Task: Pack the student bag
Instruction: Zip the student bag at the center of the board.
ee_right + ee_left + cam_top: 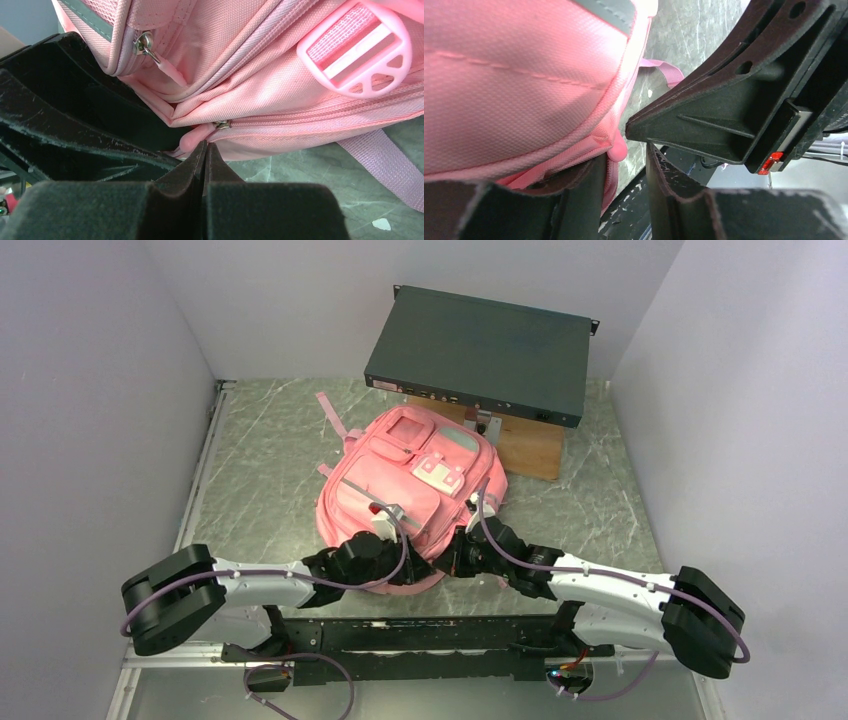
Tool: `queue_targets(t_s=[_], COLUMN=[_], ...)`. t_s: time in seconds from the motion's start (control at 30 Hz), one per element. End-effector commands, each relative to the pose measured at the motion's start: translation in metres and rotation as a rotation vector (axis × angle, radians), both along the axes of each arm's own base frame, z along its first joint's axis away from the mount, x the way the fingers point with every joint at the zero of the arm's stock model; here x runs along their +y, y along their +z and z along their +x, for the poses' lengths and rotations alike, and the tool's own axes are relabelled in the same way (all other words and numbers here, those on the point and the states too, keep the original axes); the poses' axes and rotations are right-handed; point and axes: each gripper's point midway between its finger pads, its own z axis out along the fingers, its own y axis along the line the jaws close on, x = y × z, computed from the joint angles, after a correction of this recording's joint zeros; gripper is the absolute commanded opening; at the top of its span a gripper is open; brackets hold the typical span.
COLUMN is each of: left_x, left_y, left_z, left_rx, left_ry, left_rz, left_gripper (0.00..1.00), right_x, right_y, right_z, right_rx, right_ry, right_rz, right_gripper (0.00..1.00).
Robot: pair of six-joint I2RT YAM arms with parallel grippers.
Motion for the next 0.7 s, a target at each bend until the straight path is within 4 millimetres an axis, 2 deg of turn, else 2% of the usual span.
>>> queue_targets(t_s=[0.0, 0.13, 0.37, 0.47, 0.57, 0.67], left_x=[0.012, 0.014, 0.012, 0.017, 0.023, 0.024], left_y=[0.002, -0.001, -0.013, -0.011, -0.008, -0.004], left_z=[0.022, 0.025, 0.031, 0.036, 0.041, 0.043], left_rx=[0.026, 0.019, 0.023, 0.002, -0.014, -0.028], left_ry=[0.138, 0.153, 0.163, 0.193, 0.226, 0.239], left_rz=[-0.019, 0.014, 0.075, 0.089, 0.101, 0.086], left_gripper=[0.36, 0.27, 0.31, 0.34, 0.34, 0.28], right_x=[0.006, -0.002, -0.01, -0.017, -0.024, -0.028], right_y=[0.015, 0.014, 0.007, 0.0, -0.002, -0.001], right_z=[0.005, 0.009, 0.01, 0.009, 0.013, 0.02], right_rx=[-0.02, -0.026, -0.005, 0.031, 0.052, 0.067], right_ry=[-0.015, -0.058, -0.103, -0.162, -0.235, -0.301], right_rz=[0.045, 0.025, 0.015, 0.025, 0.058, 0.089], right_gripper=[0.0, 0.0, 0.0, 0.2, 0.28, 0.43])
